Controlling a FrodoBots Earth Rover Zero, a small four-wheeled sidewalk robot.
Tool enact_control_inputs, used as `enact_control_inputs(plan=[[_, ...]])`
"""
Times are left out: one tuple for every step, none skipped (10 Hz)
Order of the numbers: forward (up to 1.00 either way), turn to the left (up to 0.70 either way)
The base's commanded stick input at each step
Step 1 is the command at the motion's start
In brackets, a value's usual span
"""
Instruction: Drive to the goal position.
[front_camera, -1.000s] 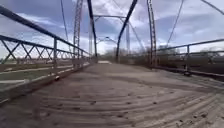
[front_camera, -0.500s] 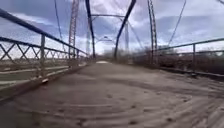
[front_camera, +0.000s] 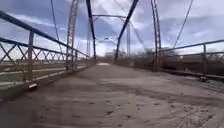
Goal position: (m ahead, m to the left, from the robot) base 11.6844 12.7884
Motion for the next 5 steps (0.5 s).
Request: enact_control_inputs(plan=[[1.00,0.01],[1.00,0.01],[1.00,0.01],[1.00,0.01],[1.00,0.01]])
